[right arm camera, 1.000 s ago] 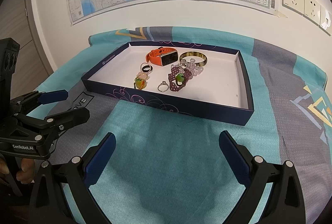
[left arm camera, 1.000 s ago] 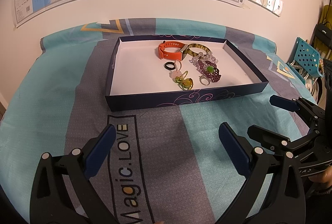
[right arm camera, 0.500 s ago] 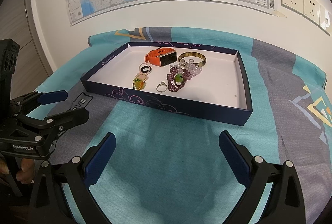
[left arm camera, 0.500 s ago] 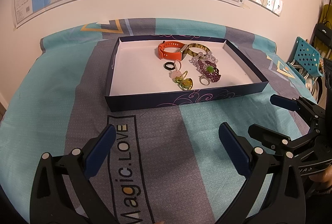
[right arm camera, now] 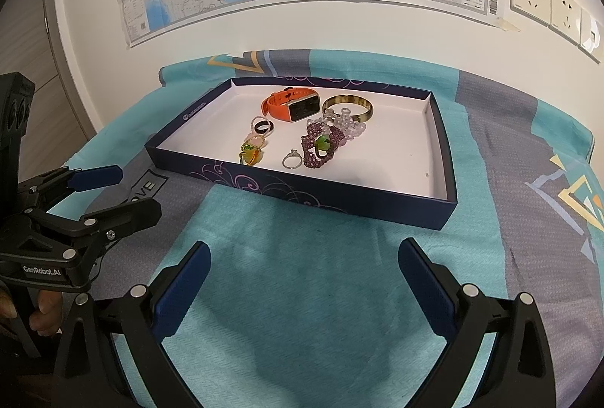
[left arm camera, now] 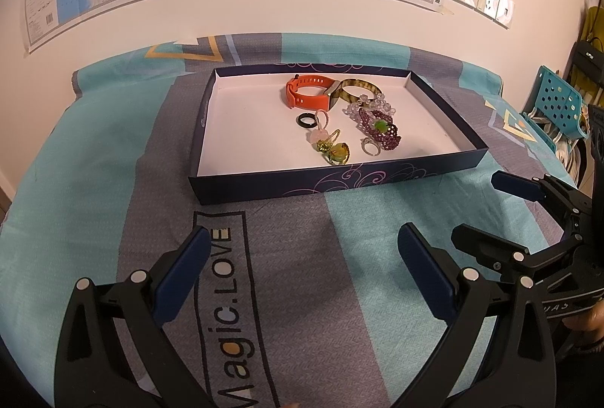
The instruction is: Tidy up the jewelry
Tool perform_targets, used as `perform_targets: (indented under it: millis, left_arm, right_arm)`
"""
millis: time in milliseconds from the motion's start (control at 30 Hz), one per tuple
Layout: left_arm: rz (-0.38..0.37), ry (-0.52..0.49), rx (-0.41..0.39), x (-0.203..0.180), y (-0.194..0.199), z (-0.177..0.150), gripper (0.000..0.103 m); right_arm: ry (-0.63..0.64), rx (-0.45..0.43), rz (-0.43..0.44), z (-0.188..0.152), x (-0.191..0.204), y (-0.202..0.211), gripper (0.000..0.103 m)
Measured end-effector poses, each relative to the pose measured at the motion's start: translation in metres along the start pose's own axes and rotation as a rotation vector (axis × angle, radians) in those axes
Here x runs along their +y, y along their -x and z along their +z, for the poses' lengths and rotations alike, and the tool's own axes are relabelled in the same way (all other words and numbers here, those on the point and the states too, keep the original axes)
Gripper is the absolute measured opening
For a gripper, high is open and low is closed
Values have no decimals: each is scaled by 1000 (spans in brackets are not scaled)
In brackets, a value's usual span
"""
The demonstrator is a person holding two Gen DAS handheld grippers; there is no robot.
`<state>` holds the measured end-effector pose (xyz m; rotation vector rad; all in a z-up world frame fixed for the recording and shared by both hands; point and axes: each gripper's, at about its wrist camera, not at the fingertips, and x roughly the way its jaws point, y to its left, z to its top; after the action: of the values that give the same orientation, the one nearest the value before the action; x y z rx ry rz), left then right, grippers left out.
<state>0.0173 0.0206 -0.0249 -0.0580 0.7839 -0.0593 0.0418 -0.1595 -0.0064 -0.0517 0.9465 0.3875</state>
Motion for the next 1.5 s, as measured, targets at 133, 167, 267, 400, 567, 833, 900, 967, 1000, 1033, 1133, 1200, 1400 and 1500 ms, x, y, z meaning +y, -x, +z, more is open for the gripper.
perform_targets:
  millis: [133, 167, 267, 400, 567, 833, 900, 967, 1000, 1033, 1133, 1200, 1400, 1500]
  left_arm:
    - [0, 0, 1, 0, 0, 0, 97]
    - [0, 0, 0, 0, 0, 0, 97]
    - [-1, 1, 1, 0, 0, 0, 97]
    - [-1, 0, 0, 0, 0, 0, 97]
    - [-3, 1, -2, -1, 0, 0, 97]
    - [-6, 1, -3, -1, 0, -1, 97]
    - [-6, 0, -3, -1, 0, -1, 97]
    - [-5, -2, -7, -1, 1, -1, 97]
    - [-5, -1, -11, -1, 2, -2, 97]
    - [-8, -1, -15, -2, 3, -2, 97]
    - [-10, 4, -31, -1, 6, -2, 97]
    - [-20, 11, -38, 0, 7, -2, 97]
    - [-41, 13, -14, -1, 3, -3, 97]
    - [-24, 16, -4, 1, 1, -3, 97]
  right_arm:
    - [0, -1, -1, 0, 0, 0, 96]
    - [-1, -1, -1, 0, 0, 0, 96]
    - [-2, -1, -3, 1, -1, 0, 96]
    - [-1, -1, -4, 0, -1, 0, 96]
    - [0, -2, -6, 0, -1, 0, 96]
    - [-1, -3, -6, 0, 0, 1, 96]
    - [-2, -3, -7, 0, 0, 1, 96]
    - [-1, -5, -9, 0, 0, 2, 96]
    - [-1, -5, -10, 0, 0, 2, 96]
    - [-1, -6, -9, 0, 1, 3, 96]
    - [0, -8, -11, 0, 1, 4, 96]
    - [1, -9, -12, 0, 1, 4, 96]
    - [10, -8, -14, -1, 1, 6, 96]
    - [3, 4, -1, -1, -12, 8, 96]
